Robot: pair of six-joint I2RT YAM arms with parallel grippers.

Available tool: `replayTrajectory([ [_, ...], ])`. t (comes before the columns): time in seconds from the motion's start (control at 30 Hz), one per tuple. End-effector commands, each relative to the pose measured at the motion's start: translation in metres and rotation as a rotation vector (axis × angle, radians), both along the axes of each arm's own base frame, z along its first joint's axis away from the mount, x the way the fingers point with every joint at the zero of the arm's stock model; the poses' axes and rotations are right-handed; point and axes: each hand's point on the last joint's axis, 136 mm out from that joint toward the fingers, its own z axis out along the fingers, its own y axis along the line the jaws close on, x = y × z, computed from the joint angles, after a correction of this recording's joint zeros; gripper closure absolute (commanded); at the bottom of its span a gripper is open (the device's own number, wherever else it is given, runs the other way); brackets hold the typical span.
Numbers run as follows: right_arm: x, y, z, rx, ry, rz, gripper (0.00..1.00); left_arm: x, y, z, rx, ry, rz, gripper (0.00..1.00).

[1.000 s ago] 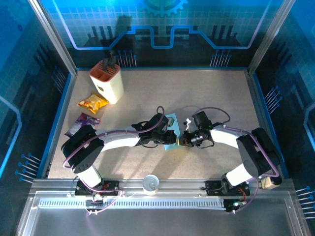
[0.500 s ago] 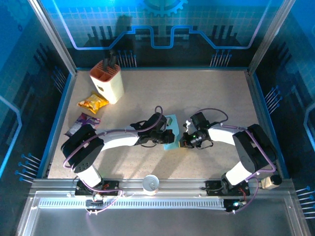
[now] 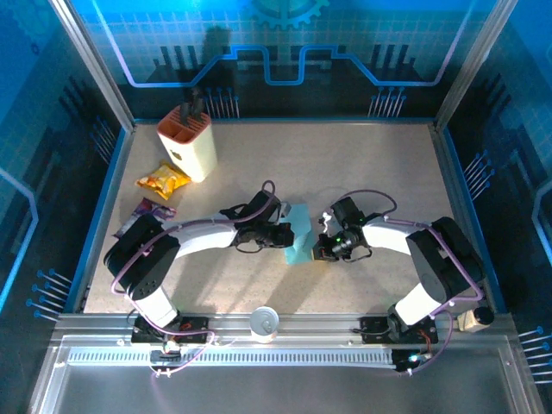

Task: Fold a paper plane with a square sheet of paper (fold left side to right side)

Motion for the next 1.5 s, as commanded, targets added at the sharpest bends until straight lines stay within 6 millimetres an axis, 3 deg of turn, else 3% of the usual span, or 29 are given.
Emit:
replayTrajectory([
  [0.0,-0.013,-0.003,-0.01,-0.058,0.057,0.013,1.0,-0.002,0.006,-0.007,0.02,0.039,-0.042,1.0],
  [0.7,-0.014,-0.004,-0.013,-0.087,0.064,0.022,1.0,0.019,0.023,-0.031,0.122,0.089,-0.05,1.0],
  [1.47,-0.017,-0.006,-0.017,-0.099,0.073,0.023,1.0,0.032,0.03,-0.029,0.133,0.047,-0.019,1.0],
])
